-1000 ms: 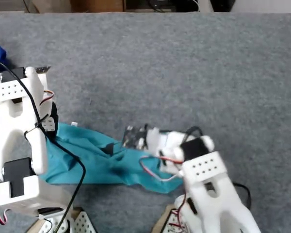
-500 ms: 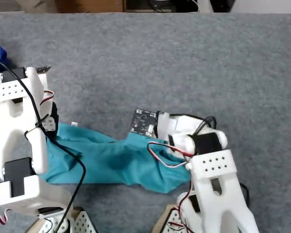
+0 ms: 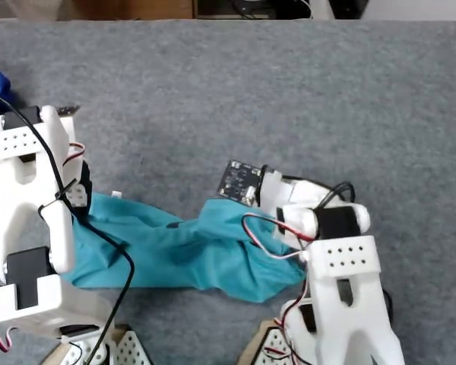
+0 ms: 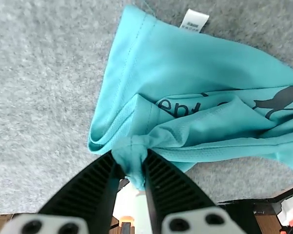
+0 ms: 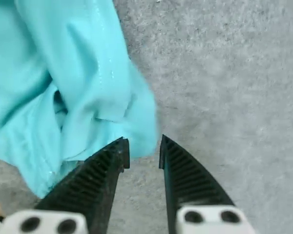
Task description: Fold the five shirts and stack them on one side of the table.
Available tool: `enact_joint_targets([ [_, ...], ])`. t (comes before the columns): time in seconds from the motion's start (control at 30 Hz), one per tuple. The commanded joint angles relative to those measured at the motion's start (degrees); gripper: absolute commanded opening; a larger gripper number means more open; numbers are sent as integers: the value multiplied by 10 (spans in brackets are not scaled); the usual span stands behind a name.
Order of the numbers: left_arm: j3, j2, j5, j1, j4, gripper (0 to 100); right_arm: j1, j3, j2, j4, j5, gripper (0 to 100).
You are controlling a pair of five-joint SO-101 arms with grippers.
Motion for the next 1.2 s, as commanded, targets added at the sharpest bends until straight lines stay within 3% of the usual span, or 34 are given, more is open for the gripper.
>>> enact_joint_targets([
  [0.0,2,-21,-1,-4,6,19,-36,47,-3,-33,-30,127],
  [0.17,2,-21,-1,-4,6,19,-65,65,29,-84,-80,127],
  [0.43,2,-21,-1,-4,6,19,-62,59,160,-168,-81,98],
  [0.53,2,-21,-1,-5,6,19,-60,33,185,-164,-81,7],
  [0.83,2,-21,-1,-6,6,19,-13,-43,156,-118,-77,16],
  [1.17,-4,-21,-1,-6,6,19,-13,-70,95,-89,-77,19],
])
